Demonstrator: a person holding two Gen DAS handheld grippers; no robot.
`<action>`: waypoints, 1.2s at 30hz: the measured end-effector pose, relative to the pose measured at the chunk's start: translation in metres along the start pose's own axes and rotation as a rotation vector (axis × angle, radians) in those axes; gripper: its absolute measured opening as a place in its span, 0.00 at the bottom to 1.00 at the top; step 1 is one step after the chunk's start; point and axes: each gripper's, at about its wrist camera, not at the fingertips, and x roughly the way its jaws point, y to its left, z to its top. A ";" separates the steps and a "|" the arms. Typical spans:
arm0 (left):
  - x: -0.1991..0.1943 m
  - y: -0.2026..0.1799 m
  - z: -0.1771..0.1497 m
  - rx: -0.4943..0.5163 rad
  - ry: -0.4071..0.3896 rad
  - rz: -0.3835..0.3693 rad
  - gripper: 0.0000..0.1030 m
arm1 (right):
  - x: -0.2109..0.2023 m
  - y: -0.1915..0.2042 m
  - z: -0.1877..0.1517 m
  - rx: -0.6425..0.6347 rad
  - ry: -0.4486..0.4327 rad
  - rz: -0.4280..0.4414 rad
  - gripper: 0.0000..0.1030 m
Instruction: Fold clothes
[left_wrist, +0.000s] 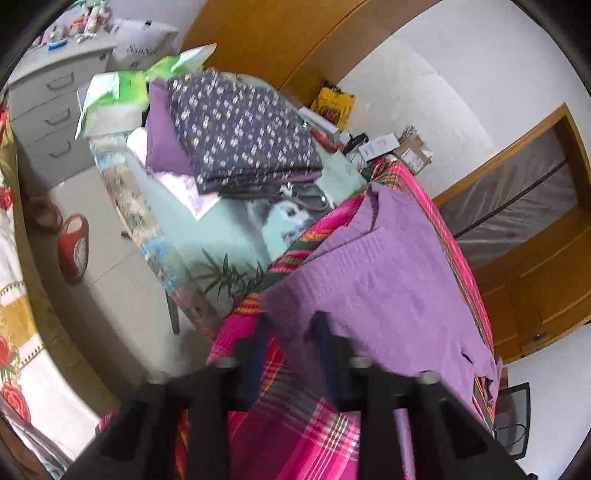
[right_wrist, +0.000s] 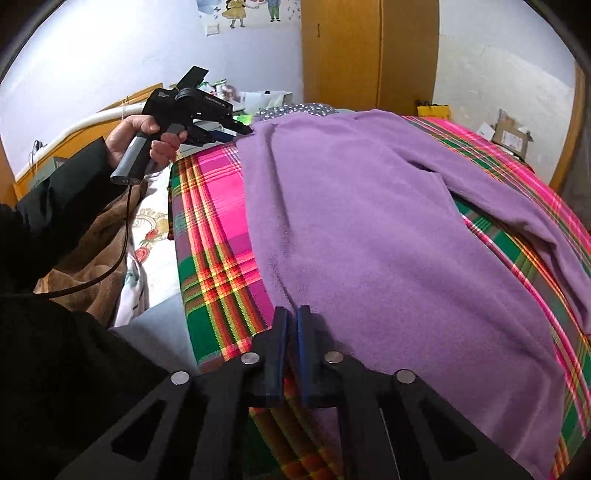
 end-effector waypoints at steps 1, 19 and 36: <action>-0.004 -0.003 0.000 0.017 -0.015 0.004 0.09 | 0.000 0.000 0.000 -0.002 0.000 -0.001 0.02; -0.027 0.003 -0.016 0.172 0.095 0.076 0.08 | -0.026 0.002 -0.006 -0.183 0.099 0.100 0.02; -0.066 -0.016 -0.032 0.247 -0.007 0.181 0.14 | -0.084 -0.110 -0.010 0.184 -0.117 -0.128 0.37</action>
